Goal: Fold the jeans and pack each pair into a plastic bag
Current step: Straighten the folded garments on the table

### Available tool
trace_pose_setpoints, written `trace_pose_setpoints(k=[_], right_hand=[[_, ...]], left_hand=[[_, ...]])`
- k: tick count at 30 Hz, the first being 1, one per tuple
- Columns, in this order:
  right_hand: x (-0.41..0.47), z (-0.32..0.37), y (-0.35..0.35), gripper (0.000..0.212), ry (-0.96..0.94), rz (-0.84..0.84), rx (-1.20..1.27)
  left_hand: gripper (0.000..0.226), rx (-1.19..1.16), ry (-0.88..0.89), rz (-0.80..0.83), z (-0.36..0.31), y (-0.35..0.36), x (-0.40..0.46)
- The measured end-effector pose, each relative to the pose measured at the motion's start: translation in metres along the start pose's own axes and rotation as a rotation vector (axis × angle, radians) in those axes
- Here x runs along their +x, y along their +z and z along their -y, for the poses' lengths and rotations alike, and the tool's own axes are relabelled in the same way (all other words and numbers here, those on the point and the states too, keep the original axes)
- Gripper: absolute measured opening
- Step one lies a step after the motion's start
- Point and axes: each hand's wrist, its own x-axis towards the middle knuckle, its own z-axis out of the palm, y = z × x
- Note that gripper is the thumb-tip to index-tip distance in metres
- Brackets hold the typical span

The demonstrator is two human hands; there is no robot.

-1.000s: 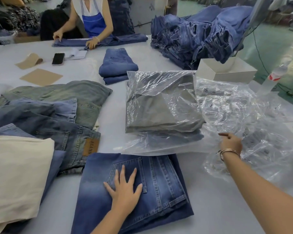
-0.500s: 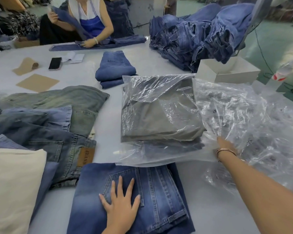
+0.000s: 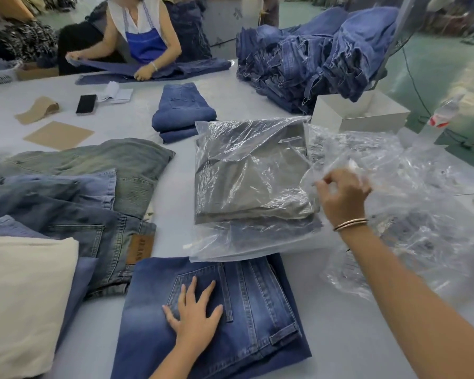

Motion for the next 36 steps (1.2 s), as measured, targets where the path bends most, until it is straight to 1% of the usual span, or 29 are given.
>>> trace_pose_setpoints(k=[1, 2, 3, 4, 6, 7, 8, 9, 10, 11, 12, 13, 14, 15, 16, 17, 18, 19, 20, 21, 22, 24, 26, 29, 31, 32, 33, 34, 36], right_hand=[[-0.016, 0.022, -0.003, 0.011, -0.058, 0.018, 0.04], [-0.036, 0.043, -0.004, 0.013, -0.12, 0.034, 0.082], [-0.058, 0.063, -0.005, 0.014, -0.186, 0.05, 0.131], [-0.081, 0.082, -0.005, 0.016, -0.242, 0.076, 0.179], [-0.128, 0.115, -0.004, 0.02, -0.317, 0.204, 0.235], [-0.152, 0.127, -0.001, 0.019, -0.334, 0.302, 0.248], [-0.175, 0.135, 0.003, 0.018, -0.342, 0.413, 0.249], [-0.195, 0.142, 0.006, 0.019, -0.34, 0.544, 0.241], [-0.213, 0.147, 0.009, 0.021, -0.336, 0.688, 0.24], [-0.229, 0.152, 0.011, 0.024, -0.343, 0.833, 0.249], [-0.243, 0.154, 0.014, 0.026, -0.375, 0.956, 0.26], [-0.254, 0.155, 0.017, 0.028, -0.42, 1.048, 0.266], [-0.263, 0.153, 0.02, 0.031, -0.446, 1.11, 0.271], [-0.268, 0.148, 0.022, 0.033, -0.425, 1.133, 0.29], [-0.271, 0.142, 0.023, 0.034, -0.345, 1.106, 0.342], [-0.27, 0.133, 0.025, 0.032, -0.229, 1.028, 0.396], [-0.266, 0.123, 0.026, 0.03, -0.117, 0.909, 0.411], [-0.259, 0.112, 0.029, 0.03, -0.022, 0.782, 0.379], [-0.249, 0.102, 0.034, 0.034, 0.063, 0.694, 0.32], [-0.238, 0.094, 0.039, 0.039, 0.125, 0.664, 0.245], [-0.226, 0.087, 0.045, 0.045, 0.161, 0.674, 0.165], [-0.207, 0.078, 0.057, 0.055, 0.163, 0.696, 0.053], [-0.195, 0.075, 0.064, 0.058, 0.149, 0.639, 0.057], [-0.189, 0.073, 0.067, 0.059, 0.227, 0.429, 0.042], [-0.19, 0.07, 0.065, 0.056, 0.364, 0.272, 0.143], [-0.191, 0.069, 0.065, 0.051, 0.431, 0.252, 0.198], [-0.192, 0.066, 0.064, 0.044, 0.482, 0.292, 0.213], [-0.194, 0.065, 0.063, 0.034, 0.507, 0.368, 0.205], [-0.201, 0.062, 0.06, 0.012, 0.492, 0.503, 0.229]], left_hand=[[0.039, -0.094, -0.007, -0.003, 0.001, -0.006, 0.0], [0.029, -0.239, -0.011, -0.014, 0.0, -0.012, -0.001], [0.023, -0.437, -0.019, -0.009, -0.001, -0.02, -0.005], [0.024, -0.698, -0.026, 0.023, -0.004, -0.032, -0.01], [0.058, -1.257, -0.002, 0.134, -0.005, -0.054, -0.024], [0.072, -1.454, 0.049, 0.226, 0.001, -0.062, -0.028], [0.08, -1.591, 0.098, 0.305, 0.01, -0.07, -0.03], [0.083, -1.682, 0.126, 0.352, 0.021, -0.076, -0.034], [0.079, -1.715, 0.148, 0.374, 0.03, -0.084, -0.037], [0.068, -1.68, 0.173, 0.37, 0.04, -0.087, -0.04], [0.049, -1.579, 0.185, 0.333, 0.048, -0.088, -0.042], [0.031, -1.457, 0.147, 0.232, 0.058, -0.086, -0.042], [0.025, -1.355, 0.085, 0.127, 0.069, -0.086, -0.042], [0.028, -1.294, 0.042, 0.075, 0.084, -0.084, -0.041], [0.034, -1.237, 0.026, 0.051, 0.098, -0.085, -0.041], [0.04, -1.184, 0.011, 0.033, 0.112, -0.087, -0.042], [0.044, -1.13, -0.008, 0.02, 0.126, -0.09, -0.044], [0.047, -1.093, -0.021, 0.009, 0.138, -0.092, -0.044], [0.048, -1.064, -0.029, -0.005, 0.147, -0.096, -0.043], [0.048, -1.025, -0.032, -0.014, 0.153, -0.099, -0.042], [0.046, -0.982, -0.032, -0.014, 0.156, -0.103, -0.042], [0.041, -0.907, -0.012, 0.005, 0.158, -0.109, -0.041], [0.036, -0.837, 0.051, 0.034, 0.156, -0.116, -0.04], [0.035, -0.707, 0.126, 0.038, 0.154, -0.129, -0.037], [0.033, -0.591, 0.172, 0.025, 0.158, -0.136, -0.035], [0.034, -0.535, 0.197, 0.012, 0.161, -0.14, -0.033], [0.034, -0.486, 0.216, -0.001, 0.163, -0.145, -0.032], [0.034, -0.456, 0.235, -0.014, 0.166, -0.15, -0.03], [0.031, -0.388, 0.281, -0.065, 0.169, -0.167, -0.026]])
